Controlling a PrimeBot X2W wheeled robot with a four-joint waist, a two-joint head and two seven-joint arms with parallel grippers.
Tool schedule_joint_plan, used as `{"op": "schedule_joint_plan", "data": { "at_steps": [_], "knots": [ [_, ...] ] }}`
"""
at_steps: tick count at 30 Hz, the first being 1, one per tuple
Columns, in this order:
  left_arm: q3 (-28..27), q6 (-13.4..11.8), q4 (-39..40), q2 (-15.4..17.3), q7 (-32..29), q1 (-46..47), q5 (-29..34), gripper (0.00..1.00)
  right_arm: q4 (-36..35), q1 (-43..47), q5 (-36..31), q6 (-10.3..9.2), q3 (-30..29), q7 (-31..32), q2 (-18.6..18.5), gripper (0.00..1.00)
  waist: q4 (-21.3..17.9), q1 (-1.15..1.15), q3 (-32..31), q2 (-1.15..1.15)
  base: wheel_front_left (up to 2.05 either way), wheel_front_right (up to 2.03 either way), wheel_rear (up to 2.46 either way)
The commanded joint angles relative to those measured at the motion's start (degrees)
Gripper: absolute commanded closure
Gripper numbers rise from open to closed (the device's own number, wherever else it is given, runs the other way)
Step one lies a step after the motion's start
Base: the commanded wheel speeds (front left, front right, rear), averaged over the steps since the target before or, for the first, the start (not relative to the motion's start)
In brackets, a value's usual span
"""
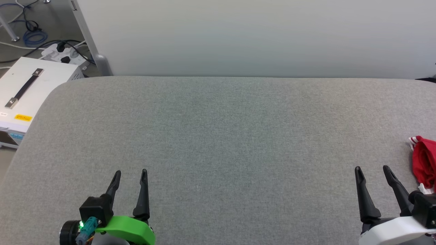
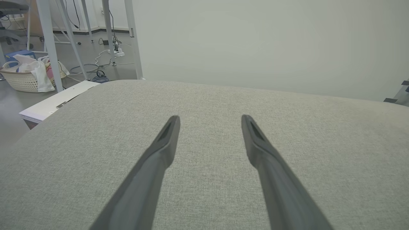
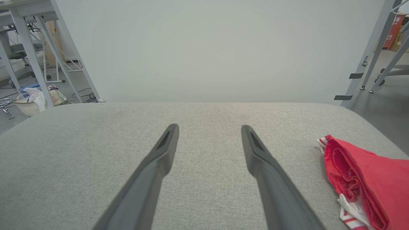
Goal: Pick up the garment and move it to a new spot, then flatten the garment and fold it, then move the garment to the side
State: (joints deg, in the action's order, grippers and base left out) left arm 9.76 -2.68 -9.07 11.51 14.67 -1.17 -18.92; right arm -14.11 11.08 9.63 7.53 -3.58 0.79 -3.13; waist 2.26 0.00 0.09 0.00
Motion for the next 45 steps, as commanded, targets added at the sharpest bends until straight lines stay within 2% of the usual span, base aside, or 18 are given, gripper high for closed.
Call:
{"op": "schedule_joint_plan", "data": {
  "at_steps": [1, 6, 7, 45],
  "knots": [
    [-0.07, 0.32, -0.28, 0.21, 0.32, 0.60, 0.74, 0.00, -0.19, 0.57, -0.16, -0.04, 0.04, 0.08, 0.13, 0.00, 0.01, 0.00, 0.02, 0.00, 0.00, 0.00, 0.00],
    [-0.24, 0.41, -0.25, 0.23, 0.32, 0.81, 0.79, 0.00, -0.04, 0.45, 0.13, -0.04, 0.14, 0.02, 0.17, 0.00, 0.01, 0.00, 0.19, 0.00, 0.00, 0.00, 0.00],
    [-0.16, 0.20, -0.15, 0.01, -0.02, 0.05, 0.32, 1.00, 0.05, -0.01, 0.03, 0.00, 0.09, -0.01, 0.10, 1.00, 0.01, 0.00, 0.19, 0.00, 0.00, 0.00, 0.00],
    [-2.88, 0.93, 2.48, -2.45, -4.24, 0.35, 5.58, 1.00, 4.06, -3.15, -2.71, 0.00, 1.07, -0.23, 0.15, 1.00, -0.64, 0.00, 0.12, 0.00, 0.00, 0.00, 0.00]
  ]
}}
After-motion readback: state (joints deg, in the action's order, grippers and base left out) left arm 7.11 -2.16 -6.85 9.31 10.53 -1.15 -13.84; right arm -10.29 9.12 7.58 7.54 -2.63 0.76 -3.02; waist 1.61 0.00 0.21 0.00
